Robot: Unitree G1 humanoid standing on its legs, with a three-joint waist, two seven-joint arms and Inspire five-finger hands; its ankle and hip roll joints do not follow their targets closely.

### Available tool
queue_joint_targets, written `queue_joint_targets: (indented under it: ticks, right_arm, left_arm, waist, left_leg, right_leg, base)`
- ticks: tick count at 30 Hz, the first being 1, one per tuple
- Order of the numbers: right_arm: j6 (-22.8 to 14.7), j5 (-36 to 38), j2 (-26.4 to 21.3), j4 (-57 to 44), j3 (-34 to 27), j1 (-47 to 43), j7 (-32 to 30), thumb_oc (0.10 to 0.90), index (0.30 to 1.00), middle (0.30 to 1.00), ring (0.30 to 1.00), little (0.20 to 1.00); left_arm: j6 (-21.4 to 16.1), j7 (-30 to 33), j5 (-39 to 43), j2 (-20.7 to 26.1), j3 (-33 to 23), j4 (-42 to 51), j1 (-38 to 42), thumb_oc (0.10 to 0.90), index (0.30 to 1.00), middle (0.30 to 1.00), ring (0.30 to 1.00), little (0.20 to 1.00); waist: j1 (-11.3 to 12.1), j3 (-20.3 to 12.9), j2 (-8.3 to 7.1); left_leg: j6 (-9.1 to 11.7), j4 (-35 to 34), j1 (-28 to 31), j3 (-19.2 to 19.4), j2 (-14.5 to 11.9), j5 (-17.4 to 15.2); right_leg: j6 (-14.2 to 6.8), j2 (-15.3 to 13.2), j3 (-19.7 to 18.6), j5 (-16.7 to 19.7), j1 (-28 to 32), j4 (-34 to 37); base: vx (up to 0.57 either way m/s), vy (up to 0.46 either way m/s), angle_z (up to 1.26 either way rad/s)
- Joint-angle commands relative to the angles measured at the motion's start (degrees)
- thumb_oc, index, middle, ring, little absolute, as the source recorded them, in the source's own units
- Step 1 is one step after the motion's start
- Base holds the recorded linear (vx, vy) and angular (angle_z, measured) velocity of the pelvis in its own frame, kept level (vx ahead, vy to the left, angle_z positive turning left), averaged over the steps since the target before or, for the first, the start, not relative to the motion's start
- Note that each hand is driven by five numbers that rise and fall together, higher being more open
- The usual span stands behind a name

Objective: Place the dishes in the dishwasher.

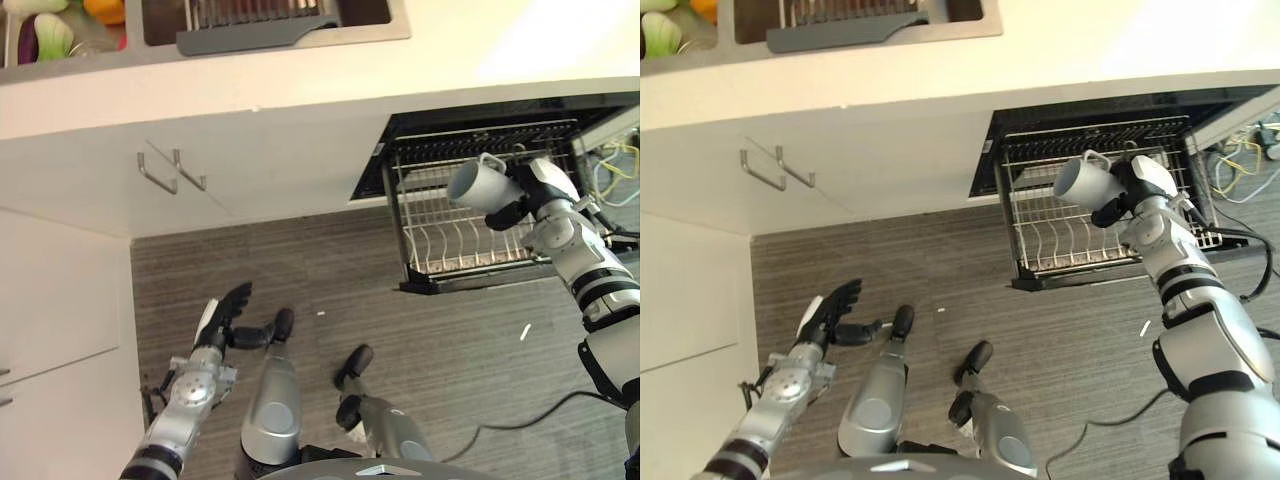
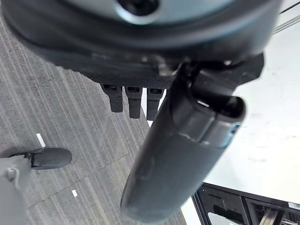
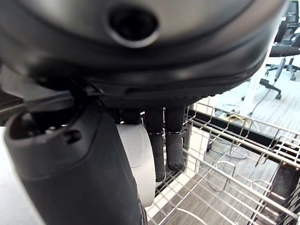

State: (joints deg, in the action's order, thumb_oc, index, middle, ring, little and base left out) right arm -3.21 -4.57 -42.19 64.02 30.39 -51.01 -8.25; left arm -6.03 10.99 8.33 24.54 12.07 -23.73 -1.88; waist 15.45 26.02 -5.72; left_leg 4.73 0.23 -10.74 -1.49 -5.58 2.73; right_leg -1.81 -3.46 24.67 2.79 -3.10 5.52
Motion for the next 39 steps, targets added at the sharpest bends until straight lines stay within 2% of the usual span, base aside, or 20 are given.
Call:
queue_joint_targets:
  ticks: [1,9,10,11,18,21,24,25,28,30,32,33,34,36,37,38,39]
  right_arm:
    - [-0.9,-1.0,-3.2,0.0,2.5,-5.7,-2.5,0.4,0.3,0.3,0.3,0.3]
    - [-1.4,-1.4,-0.5,0.1,4.9,-7.6,-1.7,0.4,0.3,0.3,0.3,0.3]
    - [-1.3,-1.7,0.2,0.0,5.7,-8.5,-1.7,0.53,0.495,0.495,0.495,0.495]
    - [-1.2,-1.7,1.0,0.3,5.8,-8.4,-2.1,0.8,0.9,0.9,0.9,0.9]
    - [-1.0,-1.4,1.2,1.2,5.2,-8.9,-2.2,0.8,0.9,0.9,0.9,0.9]
    - [-0.7,-0.9,0.2,0.8,3.7,-8.4,-2.5,0.8,0.9,0.9,0.9,0.9]
    - [-0.8,0.5,-0.2,-1.5,2.3,-7.8,-2.4,0.8,0.9,0.9,0.9,0.9]
    - [-0.8,0.5,-0.2,-1.5,2.3,-7.8,-2.4,0.8,0.9,0.9,0.9,0.9]
    - [-1.4,1.8,-0.8,-7.4,1.5,-5.5,-1.2,0.8,0.9,0.9,0.9,0.9]
    - [-2.5,4.4,-1.5,-16.2,-1.7,0.1,-0.6,0.8,0.9,0.9,0.9,0.9]
    - [-2.3,4.3,-1.6,-16.5,-1.9,0.5,-0.6,0.8,0.9,0.9,0.9,0.9]
    - [-3.9,8.9,-0.8,-27.6,-7.9,9.1,-0.2,0.8,0.9,0.9,0.9,0.9]
    - [-4.7,12.9,0.5,-35.3,-13.4,15.5,0.0,0.8,0.9,0.9,0.9,0.9]
    - [-8.2,23.1,4.5,-48.7,-22.3,27.5,3.2,0.8,0.9,0.9,0.9,0.9]
    - [-10.4,30.4,9.4,-54.4,-26.9,32.0,4.0,0.8,0.9,0.9,0.9,0.9]
    - [-13.1,33.2,13.0,-59.1,-28.7,35.3,4.6,0.8,0.9,0.9,0.9,0.9]
    - [-13.7,33.6,14.7,-63.7,-29.5,37.4,5.2,0.8,0.9,0.9,0.9,0.9]
  left_arm:
    - [-5.0,1.3,0.5,2.3,0.6,4.6,-0.5,0.8,0.9,0.9,0.9,0.9]
    - [-5.0,1.8,0.4,2.1,1.4,2.0,1.6,0.8,0.9,0.9,0.9,0.9]
    - [-4.9,1.9,0.4,1.7,1.5,0.5,2.1,0.8,0.9,0.9,0.9,0.9]
    - [-4.8,2.2,0.6,1.3,1.6,-0.7,2.6,0.8,0.9,0.9,0.9,0.9]
    - [-4.0,2.9,-1.8,1.8,1.7,-7.4,3.8,0.8,0.9,0.9,0.9,0.9]
    - [-0.9,3.2,-3.6,-0.1,0.5,-18.3,4.1,0.8,0.9,0.9,0.9,0.9]
    - [0.3,3.5,-5.4,-1.2,-0.4,-25.9,4.6,0.8,0.9,0.9,0.9,0.9]
    - [0.3,3.5,-5.4,-1.2,-0.4,-25.9,4.6,0.8,0.9,0.9,0.9,0.9]
    - [1.6,3.7,-6.6,-2.4,-1.4,-33.8,4.6,0.8,0.9,0.9,0.9,0.9]
    - [2.9,3.4,-8.3,-3.8,-2.4,-39.6,4.6,0.8,0.9,0.9,0.9,0.9]
    - [2.8,3.4,-8.3,-3.8,-2.2,-39.6,4.6,0.8,0.9,0.9,0.9,0.9]
    - [3.9,3.3,-8.5,-5.4,-4.3,-43.4,4.6,0.8,0.9,0.9,0.9,0.9]
    - [4.6,3.4,-9.0,-5.9,-4.9,-44.8,4.6,0.8,0.9,0.9,0.9,0.9]
    - [4.9,2.8,-8.9,-7.1,-7.2,-46.2,4.1,0.8,0.9,0.9,0.9,0.9]
    - [5.1,2.9,-8.8,-7.4,-8.2,-47.0,3.2,0.8,0.9,0.9,0.9,0.9]
    - [5.3,2.9,-8.5,-8.1,-9.4,-48.2,3.1,0.8,0.9,0.9,0.9,0.9]
    - [5.8,2.6,-8.3,-8.5,-10.4,-49.2,2.9,0.8,0.9,0.9,0.9,0.9]
  waist:
    - [-0.4,-1.9,-1.26]
    - [0.3,-0.3,-1.18]
    - [0.3,-0.3,-1.34]
    - [0.3,-0.4,-1.49]
    - [-0.2,-1.2,-2.39]
    - [-1.2,-2.8,-2.91]
    - [-2.3,-4.5,-3.51]
    - [-2.3,-4.5,-3.51]
    - [-3.8,-6.9,-4.11]
    - [-5.6,-9.4,-4.0]
    - [-5.4,-9.4,-4.04]
    - [-7.0,-10.8,-3.56]
    - [-7.5,-11.6,-3.13]
    - [-8.5,-13.0,-1.91]
    - [-8.9,-13.4,-1.05]
    - [-9.4,-13.9,-0.31]
    - [-9.8,-14.3,0.26]
  left_leg:
    - [2.6,0.6,-2.3,4.3,-1.5,2.1]
    - [2.8,0.4,-3.2,3.9,-1.7,2.6]
    - [2.8,0.3,-3.0,4.0,-1.7,2.6]
    - [2.8,0.2,-2.8,4.0,-1.7,2.5]
    - [2.8,-0.4,-1.4,4.6,-1.8,2.3]
    - [2.7,-0.4,0.2,5.5,-2.0,1.8]
    - [2.4,-0.4,2.0,6.6,-2.1,1.2]
    - [2.4,-0.4,2.0,6.6,-2.1,1.2]
    - [2.1,-0.9,4.3,7.8,-2.1,0.8]
    - [1.9,-1.3,6.4,8.8,-2.1,0.3]
    - [1.9,-1.4,6.5,8.8,-2.1,0.3]
    - [1.7,-1.7,8.2,9.6,-2.2,0.1]
    - [1.7,-2.1,9.1,9.9,-2.2,0.0]
    - [1.6,-2.6,10.2,10.0,-2.3,-0.2]
    - [1.5,-2.9,10.6,10.0,-2.3,-0.2]
    - [1.5,-3.2,11.1,10.1,-2.2,-0.1]
    - [1.5,-3.5,11.4,10.1,-2.2,-0.1]
  right_leg:
    - [-4.7,-3.6,-3.3,-4.6,-0.4,-5.0]
    - [-4.6,-3.7,-3.0,-4.3,-1.4,-5.0]
    - [-4.5,-3.6,-3.2,-4.3,-1.3,-4.9]
    - [-4.5,-3.6,-3.4,-4.3,-1.2,-4.8]
    - [-4.3,-3.5,-3.8,-4.4,-0.4,-4.6]
    - [-4.3,-3.4,-4.6,-4.5,0.3,-4.6]
    - [-4.3,-3.4,-5.4,-4.6,1.2,-4.7]
    - [-4.3,-3.4,-5.4,-4.6,1.2,-4.7]
    - [-4.4,-3.2,-6.5,-4.7,2.5,-4.4]
    - [-4.6,-3.1,-7.1,-5.0,4.0,-4.3]
    - [-4.6,-3.1,-7.2,-5.0,4.0,-4.2]
    - [-4.8,-3.0,-7.7,-5.2,5.1,-4.1]
    - [-4.9,-3.0,-7.7,-5.3,5.7,-3.9]
    - [-4.9,-3.0,-7.4,-5.8,6.8,-3.8]
    - [-4.9,-3.1,-6.9,-6.0,7.2,-3.7]
    - [-5.0,-3.2,-6.6,-6.2,7.6,-3.6]
    - [-4.9,-3.2,-6.5,-6.3,7.8,-3.5]
  base:
    - [-0.04,-0.023,0.09]
    - [-0.01,-0.006,0.02]
    - [0.0,0.0,0.0]
    - [0.0,0.0,0.0]
    - [0.0,0.0,0.0]
    - [0.03,0.014,-0.09]
    - [0.05,0.021,-0.13]
    - [0.05,0.024,-0.2]
    - [0.06,0.03,-0.27]
    - [0.1,0.038,-0.32]
    - [0.06,0.021,-0.14]
    - [0.08,0.038,-0.14]
    - [0.12,0.049,-0.12]
    - [0.07,0.033,-0.06]
    - [0.05,0.032,-0.09]
    - [0.04,0.029,-0.11]
    - [0.04,0.017,-0.04]
